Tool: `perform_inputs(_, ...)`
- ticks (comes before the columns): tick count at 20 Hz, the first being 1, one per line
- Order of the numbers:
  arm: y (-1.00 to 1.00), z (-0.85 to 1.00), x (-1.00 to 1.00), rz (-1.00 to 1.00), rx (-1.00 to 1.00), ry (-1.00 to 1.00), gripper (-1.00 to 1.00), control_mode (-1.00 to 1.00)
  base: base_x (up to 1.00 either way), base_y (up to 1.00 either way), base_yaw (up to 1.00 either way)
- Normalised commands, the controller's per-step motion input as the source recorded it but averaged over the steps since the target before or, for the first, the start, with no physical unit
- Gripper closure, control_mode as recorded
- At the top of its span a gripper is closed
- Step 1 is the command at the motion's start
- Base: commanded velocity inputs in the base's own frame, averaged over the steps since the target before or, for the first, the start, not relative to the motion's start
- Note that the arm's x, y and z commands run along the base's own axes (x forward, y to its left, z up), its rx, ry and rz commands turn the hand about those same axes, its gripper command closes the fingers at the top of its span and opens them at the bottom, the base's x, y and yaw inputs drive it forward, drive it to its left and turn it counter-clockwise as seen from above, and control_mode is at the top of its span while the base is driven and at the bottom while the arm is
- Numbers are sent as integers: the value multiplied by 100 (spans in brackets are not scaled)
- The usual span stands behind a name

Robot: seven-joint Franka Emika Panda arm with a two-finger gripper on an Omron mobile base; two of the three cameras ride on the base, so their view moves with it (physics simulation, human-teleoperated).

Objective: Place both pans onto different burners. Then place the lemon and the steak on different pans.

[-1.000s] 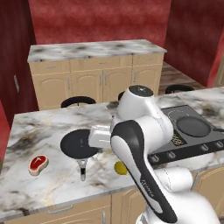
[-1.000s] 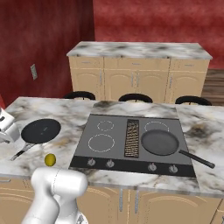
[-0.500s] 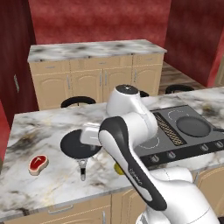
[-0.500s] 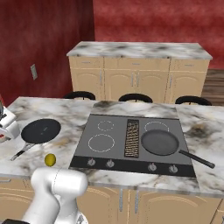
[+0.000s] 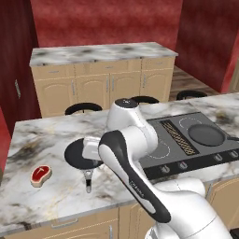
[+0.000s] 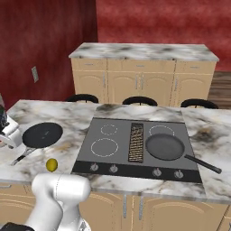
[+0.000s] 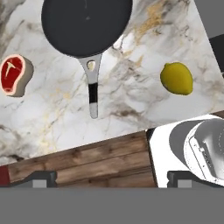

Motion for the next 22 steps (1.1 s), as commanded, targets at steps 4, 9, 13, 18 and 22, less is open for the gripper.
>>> perform_inputs(4,8,-26,23,-1,0,0,-100,-100,0,0,0)
perform_inputs(9,27,-16,36,0,-1,0,-100,-100,0,0,0)
perform_inputs(13,26,-31,16,0,-8,0,-100,-100,0,0,0)
perform_inputs(18,11,-34,6,0,-10,0,-100,-100,0,0,0)
perform_inputs(22,1,-10,21,0,-1,2,-100,-100,0,0,0)
